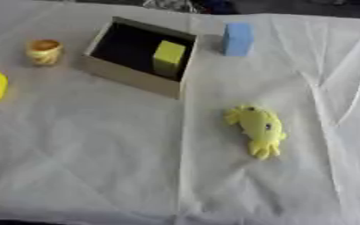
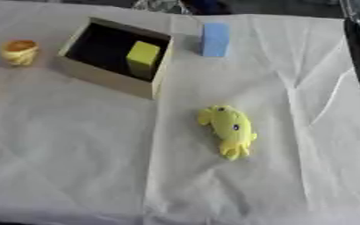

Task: Pick up objects on the table and place them in the box.

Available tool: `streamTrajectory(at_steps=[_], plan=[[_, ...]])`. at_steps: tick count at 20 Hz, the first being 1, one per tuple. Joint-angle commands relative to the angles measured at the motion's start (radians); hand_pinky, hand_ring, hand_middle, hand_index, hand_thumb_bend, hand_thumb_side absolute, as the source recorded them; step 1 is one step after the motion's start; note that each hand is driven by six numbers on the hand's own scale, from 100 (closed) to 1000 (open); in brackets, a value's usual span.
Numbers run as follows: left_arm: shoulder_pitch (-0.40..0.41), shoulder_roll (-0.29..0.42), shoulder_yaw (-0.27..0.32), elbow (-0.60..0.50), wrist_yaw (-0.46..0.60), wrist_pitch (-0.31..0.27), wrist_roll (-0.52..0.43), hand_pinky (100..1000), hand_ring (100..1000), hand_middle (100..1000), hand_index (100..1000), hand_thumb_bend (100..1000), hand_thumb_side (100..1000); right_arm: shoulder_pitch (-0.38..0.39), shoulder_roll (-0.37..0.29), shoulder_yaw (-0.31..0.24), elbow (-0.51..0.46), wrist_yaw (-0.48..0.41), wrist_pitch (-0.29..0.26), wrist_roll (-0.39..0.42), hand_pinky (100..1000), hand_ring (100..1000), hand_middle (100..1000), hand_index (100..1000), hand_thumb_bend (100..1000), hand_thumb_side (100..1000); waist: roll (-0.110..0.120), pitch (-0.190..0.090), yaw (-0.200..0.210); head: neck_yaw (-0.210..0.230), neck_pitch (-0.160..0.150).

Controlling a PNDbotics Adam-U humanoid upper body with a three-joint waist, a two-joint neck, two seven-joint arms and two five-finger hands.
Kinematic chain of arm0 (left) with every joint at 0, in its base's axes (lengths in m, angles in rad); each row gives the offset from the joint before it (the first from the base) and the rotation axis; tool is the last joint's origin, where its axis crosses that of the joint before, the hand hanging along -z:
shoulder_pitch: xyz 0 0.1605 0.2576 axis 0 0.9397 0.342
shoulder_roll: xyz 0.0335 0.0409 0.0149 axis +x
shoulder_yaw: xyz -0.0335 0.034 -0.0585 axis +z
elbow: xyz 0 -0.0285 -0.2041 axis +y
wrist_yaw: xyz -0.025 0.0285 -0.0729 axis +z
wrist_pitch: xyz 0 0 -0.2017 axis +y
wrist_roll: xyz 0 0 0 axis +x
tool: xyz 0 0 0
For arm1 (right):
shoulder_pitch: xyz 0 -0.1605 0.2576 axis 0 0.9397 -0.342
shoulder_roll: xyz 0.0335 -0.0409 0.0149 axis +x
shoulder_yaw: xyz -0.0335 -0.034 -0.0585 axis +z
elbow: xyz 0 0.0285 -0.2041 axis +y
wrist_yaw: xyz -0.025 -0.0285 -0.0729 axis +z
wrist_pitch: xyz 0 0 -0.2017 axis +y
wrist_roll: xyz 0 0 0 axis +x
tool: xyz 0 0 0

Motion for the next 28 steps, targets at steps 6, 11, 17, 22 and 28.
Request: streamTrajectory(at_steps=[6,11,17,22,28], plan=[[-0.006,0.043,-0.005,-0.02,0.01,0.005,-0.008,786,834,767,853,100,598,-0.233,0.07,0.024,0.424,0.377,-0.066,0.127,836,883,801,889,100,547,-0.014,-0.03,0.014,-0.026,0.004],[-0.012,0.051,-0.009,-0.02,0.012,0.006,-0.012,786,835,768,852,100,598,-0.315,0.125,-0.002,0.597,0.56,-0.173,0.279,855,929,857,923,100,535,-0.021,-0.027,0.019,-0.041,0.004],[-0.017,0.054,-0.013,-0.02,0.015,0.008,-0.016,785,835,768,852,100,598,-0.335,0.15,-0.001,0.665,0.697,-0.273,0.419,863,944,883,932,100,477,-0.024,-0.023,0.019,-0.05,0.004],[-0.024,0.058,-0.016,-0.02,0.016,0.008,-0.019,785,835,768,852,100,594,-0.333,0.162,0.027,0.698,0.76,-0.331,0.522,877,958,907,953,100,420,-0.022,-0.022,0.018,-0.056,0.004],[-0.03,0.059,-0.019,-0.02,0.017,0.009,-0.024,785,836,768,851,100,594,-0.343,0.186,0.024,0.715,0.768,-0.362,0.608,887,966,906,957,150,272,-0.02,-0.022,0.017,-0.056,0.004]])
